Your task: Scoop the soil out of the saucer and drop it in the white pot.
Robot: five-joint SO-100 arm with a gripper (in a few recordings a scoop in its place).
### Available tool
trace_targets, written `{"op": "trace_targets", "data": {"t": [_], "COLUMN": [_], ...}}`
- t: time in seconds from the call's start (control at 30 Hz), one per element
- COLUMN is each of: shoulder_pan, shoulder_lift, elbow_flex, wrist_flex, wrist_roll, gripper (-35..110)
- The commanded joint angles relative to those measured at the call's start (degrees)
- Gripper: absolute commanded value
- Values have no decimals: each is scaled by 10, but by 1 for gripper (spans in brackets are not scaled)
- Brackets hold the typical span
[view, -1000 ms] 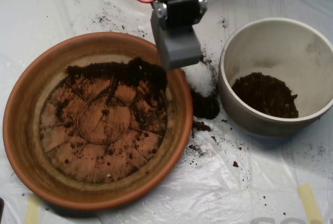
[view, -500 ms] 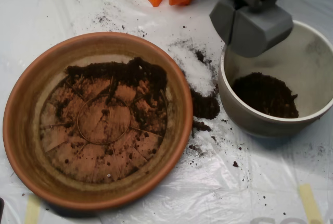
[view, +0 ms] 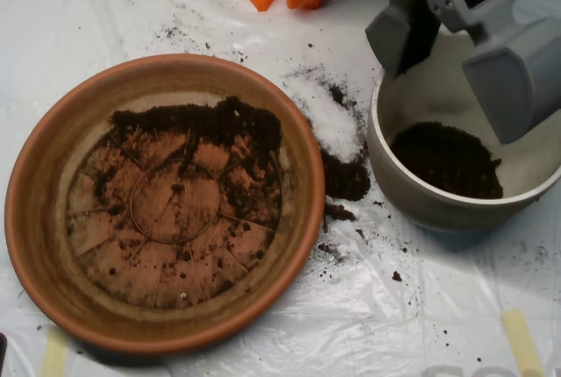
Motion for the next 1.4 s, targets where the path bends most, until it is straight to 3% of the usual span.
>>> {"op": "trace_targets", "data": {"t": [0.0,0.2,0.37,0.73,1.37], "shoulder_pan": [12,100,236,453,486], "shoulder_lift": [113,169,134,40,-76], "elbow_flex": [39,64,107,368,460], "wrist_flex": [-21,-18,-11,-194,-291], "wrist_roll": [6,57,98,65,-29], "gripper": [45,51,53,54,56]}}
